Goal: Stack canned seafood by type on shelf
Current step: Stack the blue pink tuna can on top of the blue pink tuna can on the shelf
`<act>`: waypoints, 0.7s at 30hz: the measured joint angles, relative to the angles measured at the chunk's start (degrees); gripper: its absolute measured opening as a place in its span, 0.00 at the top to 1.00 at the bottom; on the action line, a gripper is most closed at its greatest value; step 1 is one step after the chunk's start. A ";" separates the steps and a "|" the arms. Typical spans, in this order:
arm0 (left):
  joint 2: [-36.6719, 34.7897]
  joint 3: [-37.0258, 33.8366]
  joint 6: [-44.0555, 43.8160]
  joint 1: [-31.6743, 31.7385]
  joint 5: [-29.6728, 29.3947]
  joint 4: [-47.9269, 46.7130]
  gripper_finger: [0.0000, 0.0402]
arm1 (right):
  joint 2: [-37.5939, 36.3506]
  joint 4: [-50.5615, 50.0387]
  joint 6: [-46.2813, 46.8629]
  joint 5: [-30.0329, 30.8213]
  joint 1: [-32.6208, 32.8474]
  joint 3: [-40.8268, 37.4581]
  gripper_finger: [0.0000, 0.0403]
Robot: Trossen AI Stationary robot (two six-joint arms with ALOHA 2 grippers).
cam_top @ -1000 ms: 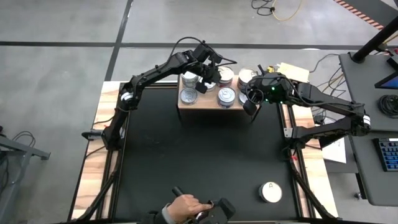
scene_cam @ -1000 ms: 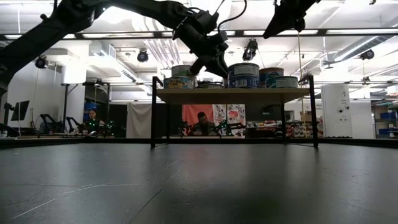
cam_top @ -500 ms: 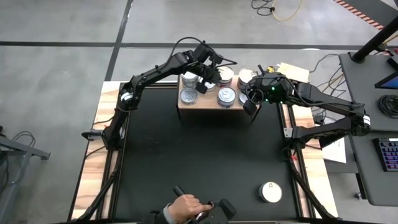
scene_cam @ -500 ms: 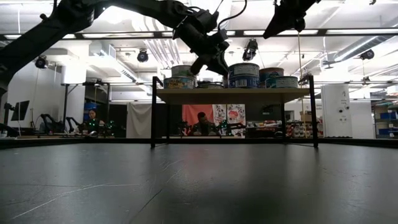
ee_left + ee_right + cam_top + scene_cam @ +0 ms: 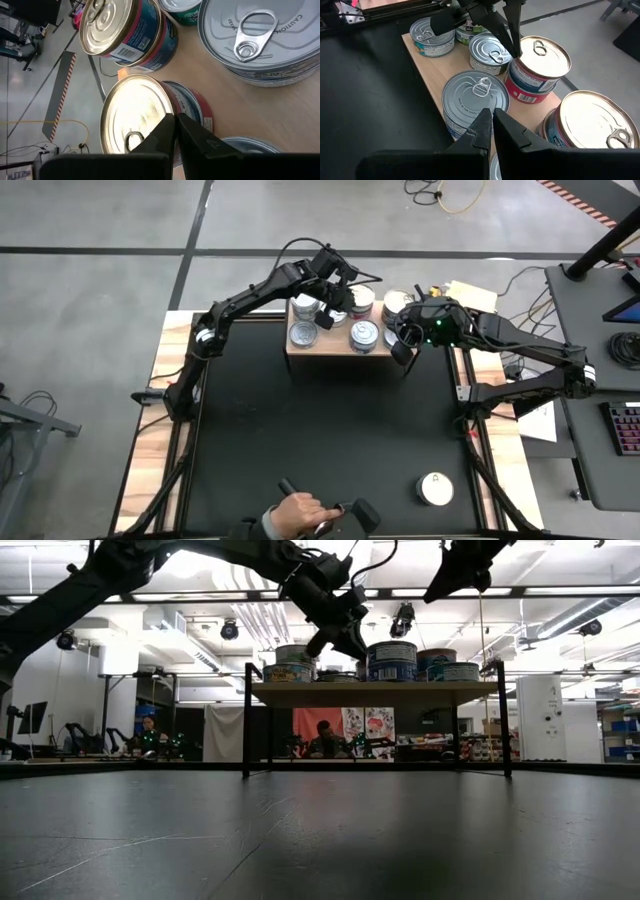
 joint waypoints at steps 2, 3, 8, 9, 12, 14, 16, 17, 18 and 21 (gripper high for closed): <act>0.00 0.00 -0.11 0.00 0.03 0.01 1.00 | 0.00 0.00 0.00 0.00 -0.01 -0.05 0.98; 0.00 0.00 -0.18 0.00 0.06 0.01 1.00 | 0.00 -0.02 0.00 0.00 -0.01 -0.07 0.98; 0.00 0.02 -0.22 0.00 0.78 0.41 1.00 | 0.00 0.00 -0.02 -0.01 0.01 -0.19 0.98; -0.01 0.02 -0.27 0.00 0.94 0.46 1.00 | 0.00 -0.02 0.00 0.00 -0.01 -0.26 0.98; -0.26 0.02 -0.44 0.00 0.97 0.80 1.00 | 0.00 -0.02 0.00 0.00 0.01 -0.43 0.98; -0.49 0.02 -0.67 0.00 1.01 0.86 1.00 | 0.00 0.00 -0.01 -0.02 -0.01 -0.50 0.98; -0.67 0.07 -0.82 0.00 1.05 0.94 1.00 | 0.00 0.00 -0.01 -0.02 0.01 -0.54 0.98; -0.73 0.07 -0.84 0.00 1.06 0.95 1.00 | 0.00 0.00 -0.01 -0.02 0.01 -0.54 0.98; -0.79 0.07 -0.87 0.00 1.06 0.97 1.00 | 0.00 0.02 0.00 0.00 0.01 -0.54 0.98; -0.83 0.07 -1.25 0.00 1.06 1.11 1.00 | 0.00 0.27 -0.75 0.00 0.00 -0.59 0.98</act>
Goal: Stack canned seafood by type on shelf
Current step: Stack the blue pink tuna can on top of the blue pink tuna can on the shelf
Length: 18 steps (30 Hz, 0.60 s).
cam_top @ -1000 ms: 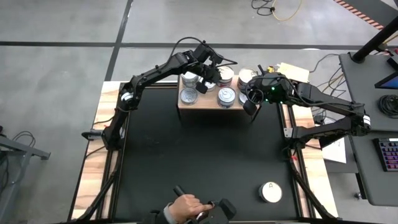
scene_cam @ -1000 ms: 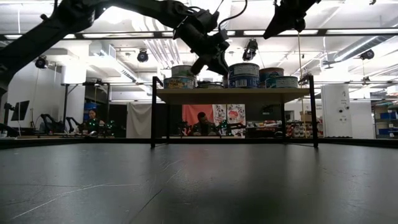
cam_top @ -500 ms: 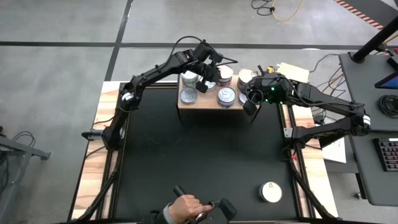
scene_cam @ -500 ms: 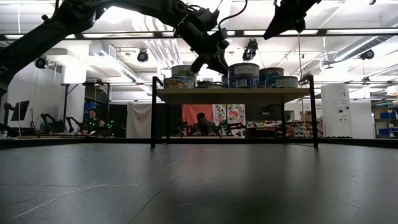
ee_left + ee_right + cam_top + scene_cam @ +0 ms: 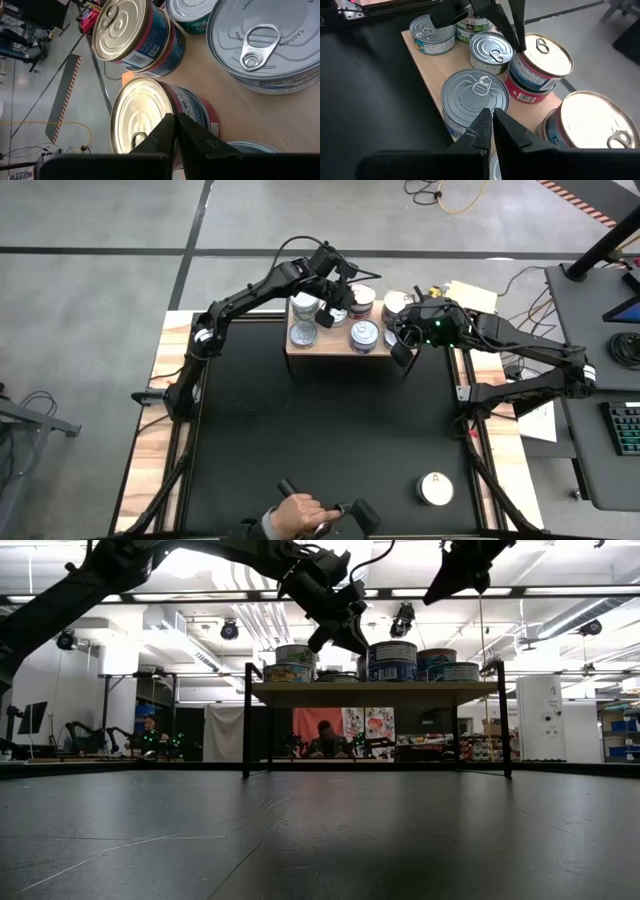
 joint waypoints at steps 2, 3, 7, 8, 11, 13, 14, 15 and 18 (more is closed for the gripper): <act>0.00 0.00 0.00 0.00 0.00 0.04 1.00 | 0.00 1.23 -1.88 0.00 -0.01 -0.26 0.98; 0.00 0.02 0.00 0.00 0.00 0.06 1.00 | 0.00 2.56 -2.87 0.00 -0.01 -0.52 0.98; -0.07 0.02 -0.49 0.00 0.00 0.19 1.00 | 0.00 9.08 -8.41 0.00 -0.01 -2.22 0.98; -0.09 0.02 -0.55 0.00 0.00 0.20 1.00 | 0.01 10.54 -10.26 0.03 -0.01 -2.86 0.98; -0.20 0.02 -0.92 0.00 0.00 0.37 1.00 | 0.49 14.39 -15.76 0.25 -0.28 -4.77 0.98; -0.30 0.04 -0.93 0.00 0.00 0.47 1.00 | 0.97 16.40 -19.77 1.50 -0.65 -5.80 0.98; -0.35 0.07 -1.03 0.00 0.00 0.54 1.00 | 1.36 16.88 -21.73 2.65 -0.75 -6.07 0.98; -0.44 0.07 -1.15 0.00 -0.01 0.66 1.00 | 1.76 17.29 -23.49 4.10 -0.85 -6.31 0.98; -0.66 0.09 -1.76 0.00 -0.02 0.76 1.00 | 3.31 19.24 -28.10 10.02 -1.35 -6.90 0.98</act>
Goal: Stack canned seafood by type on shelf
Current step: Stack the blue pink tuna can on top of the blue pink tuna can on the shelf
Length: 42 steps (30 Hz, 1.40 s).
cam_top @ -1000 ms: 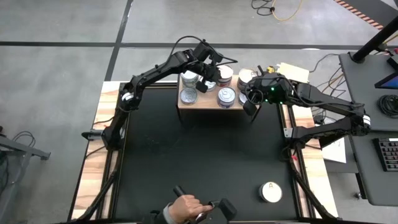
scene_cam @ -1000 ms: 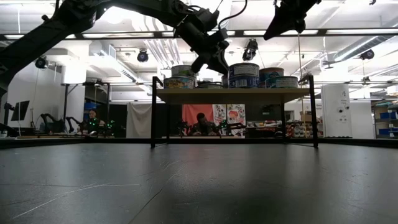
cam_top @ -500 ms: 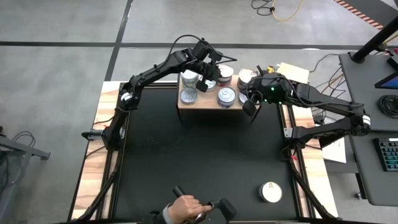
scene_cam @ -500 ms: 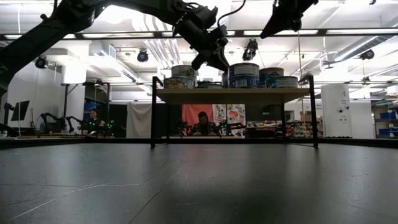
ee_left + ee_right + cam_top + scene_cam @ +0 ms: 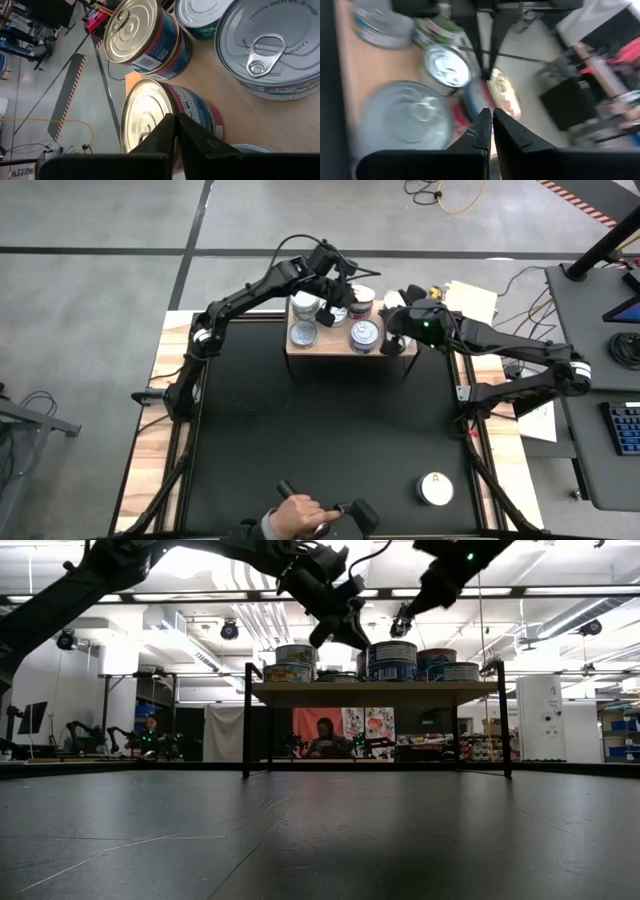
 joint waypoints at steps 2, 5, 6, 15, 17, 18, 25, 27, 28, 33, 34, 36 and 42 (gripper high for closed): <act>-0.14 0.00 -0.21 0.00 0.00 0.06 1.00 | 1.27 1.78 -4.52 2.09 -0.26 -0.04 0.98; -0.22 0.04 -0.21 -0.02 0.02 0.32 1.00 | 3.34 3.38 -8.26 2.17 -0.59 -0.11 0.98; -0.22 0.04 -0.21 -0.02 0.02 0.35 1.00 | 4.16 3.96 -8.89 2.11 -0.59 -0.11 0.97; -0.22 0.04 -0.64 -0.02 0.02 0.49 1.00 | 8.03 5.05 -9.80 2.02 -1.64 0.33 0.78; -0.22 0.04 0.69 -0.02 0.00 -0.26 1.00 | 7.96 5.05 -9.83 2.01 -2.16 0.33 0.71; -0.22 0.04 1.70 -0.02 0.02 -1.01 1.00 | 7.87 5.04 -9.89 2.01 -2.38 0.33 0.68; -0.22 0.02 1.21 0.53 2.01 -2.41 0.98 | 6.91 4.79 -8.18 2.06 -4.05 0.44 0.50; -0.22 -0.02 1.12 0.89 2.41 -2.67 0.95 | 6.79 4.56 -7.54 2.03 -4.13 0.44 0.47; -0.22 -0.02 1.12 0.94 2.69 -2.74 0.93 | 6.79 4.57 -7.21 2.00 -4.11 0.44 0.46; -0.02 -0.29 1.12 1.22 3.33 -2.96 0.83 | 6.77 4.55 -6.79 2.01 -4.11 0.46 0.40; 0.08 -0.64 1.21 1.22 3.45 -2.93 0.82 | 6.77 4.55 -6.53 2.02 -4.11 0.46 0.40; 0.53 -0.91 1.34 1.33 3.45 -2.80 0.79 | 6.77 4.44 -5.96 2.01 -4.11 0.46 0.38; 0.70 -1.62 2.24 1.46 3.41 -2.93 0.77 | 6.77 4.20 -5.65 1.99 -4.11 0.46 0.35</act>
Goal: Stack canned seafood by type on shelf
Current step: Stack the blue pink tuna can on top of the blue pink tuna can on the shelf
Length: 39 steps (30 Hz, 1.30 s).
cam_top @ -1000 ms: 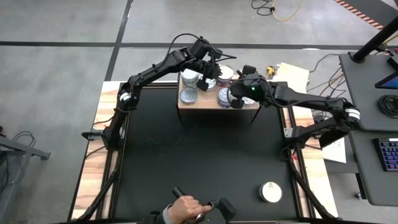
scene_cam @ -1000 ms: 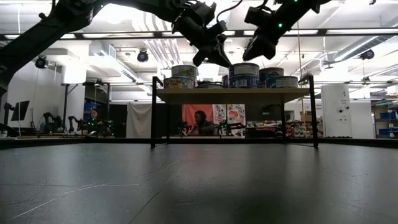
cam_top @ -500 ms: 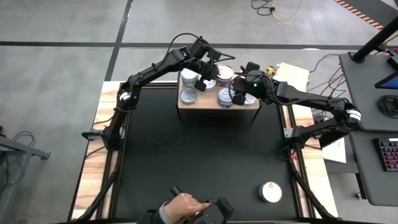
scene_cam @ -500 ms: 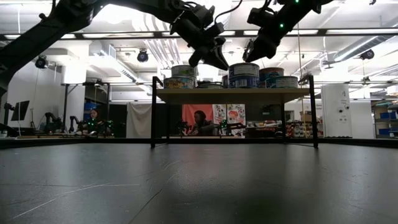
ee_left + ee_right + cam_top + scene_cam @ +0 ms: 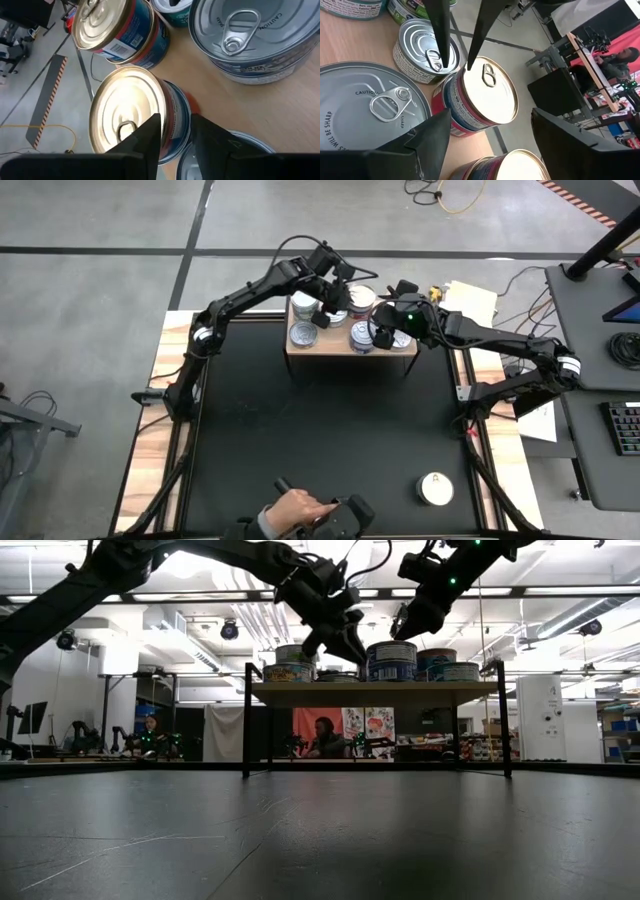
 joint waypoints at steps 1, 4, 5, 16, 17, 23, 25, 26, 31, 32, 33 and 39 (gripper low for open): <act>0.00 -0.11 0.00 0.02 -0.09 -0.02 0.77 | 0.00 0.00 0.02 -0.01 0.00 0.00 0.34; 0.00 -0.76 -0.04 0.02 -0.18 0.83 0.77 | -0.02 0.00 0.41 -0.01 0.00 0.00 0.33; 0.00 -0.78 -0.19 0.03 -0.21 1.01 0.77 | -0.02 0.00 0.51 -0.05 0.00 0.00 0.33; 0.35 -1.05 -0.73 0.15 -0.88 2.35 0.87 | 0.02 -0.52 1.05 -0.45 0.00 0.02 0.36; 0.35 -1.07 -0.79 0.15 -0.90 2.34 0.89 | 0.02 -0.52 1.07 -0.45 0.00 0.03 0.36; 0.35 -1.05 -0.55 0.20 -1.59 2.30 0.99 | 0.04 -1.05 1.62 -0.84 0.00 0.04 0.36; 0.35 -1.05 -0.62 0.20 -1.59 2.40 0.99 | 0.06 -1.87 1.19 -2.97 -0.01 0.03 0.35; 0.35 -1.05 -0.82 0.20 -1.62 2.56 1.00 | 0.08 -1.82 0.59 -4.42 -0.06 -0.06 0.35; 0.35 -1.07 -1.31 0.20 -1.52 2.92 1.00 | 0.11 -1.26 -1.40 -7.59 -0.07 -0.20 0.36; 0.35 -1.09 -1.55 0.20 -1.38 2.96 1.00 | 0.11 -1.13 -1.93 -7.59 -0.07 -0.20 0.37; 0.35 -1.09 -1.81 0.21 -0.95 3.00 1.00 | 0.11 -1.03 -2.69 -7.59 -0.09 -0.20 0.38; 0.57 0.23 -3.95 0.24 1.55 2.27 1.00 | 0.72 -0.59 -5.86 -7.60 -0.11 -0.33 0.41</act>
